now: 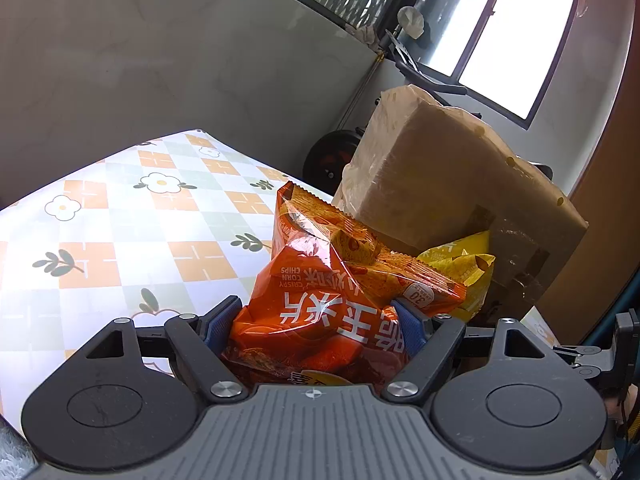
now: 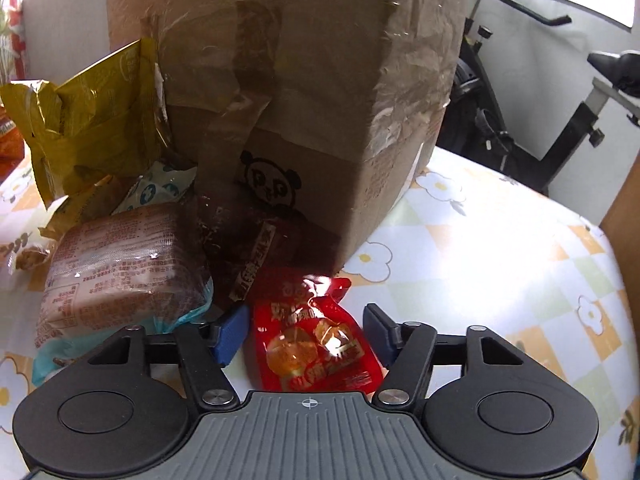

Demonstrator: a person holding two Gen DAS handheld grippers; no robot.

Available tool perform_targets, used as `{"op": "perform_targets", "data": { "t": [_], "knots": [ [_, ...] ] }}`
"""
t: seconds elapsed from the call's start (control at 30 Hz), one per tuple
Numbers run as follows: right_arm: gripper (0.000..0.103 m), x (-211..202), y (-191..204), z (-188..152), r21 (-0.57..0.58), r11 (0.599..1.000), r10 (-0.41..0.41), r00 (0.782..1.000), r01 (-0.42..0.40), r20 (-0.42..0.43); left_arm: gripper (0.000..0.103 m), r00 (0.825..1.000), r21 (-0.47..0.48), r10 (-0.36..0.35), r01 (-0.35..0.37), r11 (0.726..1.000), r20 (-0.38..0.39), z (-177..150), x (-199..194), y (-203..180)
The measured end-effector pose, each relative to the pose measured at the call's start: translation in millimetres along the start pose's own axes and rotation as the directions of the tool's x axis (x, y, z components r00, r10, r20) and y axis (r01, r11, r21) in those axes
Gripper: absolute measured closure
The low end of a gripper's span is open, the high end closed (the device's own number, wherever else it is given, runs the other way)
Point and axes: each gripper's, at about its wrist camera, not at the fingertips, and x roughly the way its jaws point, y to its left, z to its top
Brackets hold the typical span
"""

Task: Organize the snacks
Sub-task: 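Carry the chips bag over the box while the right gripper grasps and lifts the red packet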

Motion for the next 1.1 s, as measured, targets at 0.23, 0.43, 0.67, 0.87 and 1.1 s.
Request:
{"op": "perform_targets", "data": {
  "t": [0.23,0.43,0.67,0.87,1.1],
  "knots": [
    [0.057,-20,1,-14,0.101,0.995,-0.004,0.999,0.001,0.031,0.021,1.000,0.003,-0.006,0.006,1.000,0.009,1,1,-1],
    [0.058,-53,3,-14,0.126,0.992,-0.038,0.993,0.024,0.111,0.021,0.999,-0.021,-0.005,0.005,1.000,0.045,8,-5,4],
    [0.058,-103,10,13,0.083,0.996,-0.052,0.970,0.033,0.238,0.021,0.994,0.004,-0.029,0.028,1.000,0.104,29,-21,-8],
    [0.058,-146,13,58,0.033,0.999,-0.019,0.930,0.008,0.367,0.021,0.976,0.133,-0.138,0.116,0.984,0.169,74,-35,-50],
    [0.057,-163,3,130,0.025,1.000,-0.022,0.885,0.012,0.465,0.021,0.957,0.264,-0.215,0.160,0.951,0.196,138,-16,-119]
  ]
}}
